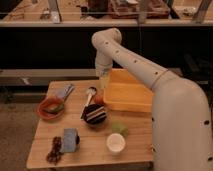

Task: Place apple in tray

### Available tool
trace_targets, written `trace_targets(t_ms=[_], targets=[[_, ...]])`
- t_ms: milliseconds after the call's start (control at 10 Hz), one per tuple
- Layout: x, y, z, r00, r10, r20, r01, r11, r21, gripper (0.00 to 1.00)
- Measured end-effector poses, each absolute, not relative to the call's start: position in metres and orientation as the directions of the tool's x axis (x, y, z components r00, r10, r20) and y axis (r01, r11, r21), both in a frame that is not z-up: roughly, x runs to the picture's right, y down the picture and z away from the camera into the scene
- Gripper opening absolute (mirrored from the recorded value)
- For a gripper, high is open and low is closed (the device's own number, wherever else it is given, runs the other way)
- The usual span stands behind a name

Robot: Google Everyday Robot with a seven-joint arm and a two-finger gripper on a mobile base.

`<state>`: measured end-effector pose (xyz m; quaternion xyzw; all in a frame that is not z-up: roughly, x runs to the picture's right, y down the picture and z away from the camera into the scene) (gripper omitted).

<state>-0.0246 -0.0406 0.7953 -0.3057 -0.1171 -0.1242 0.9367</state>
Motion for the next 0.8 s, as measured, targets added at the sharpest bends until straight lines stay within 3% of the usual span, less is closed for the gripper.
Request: trace_targets(t_ms=[800], targets=[[-0.055, -0.002, 0.85, 0.916, -0.24, 0.322, 0.377, 0.787, -0.488, 0.63]])
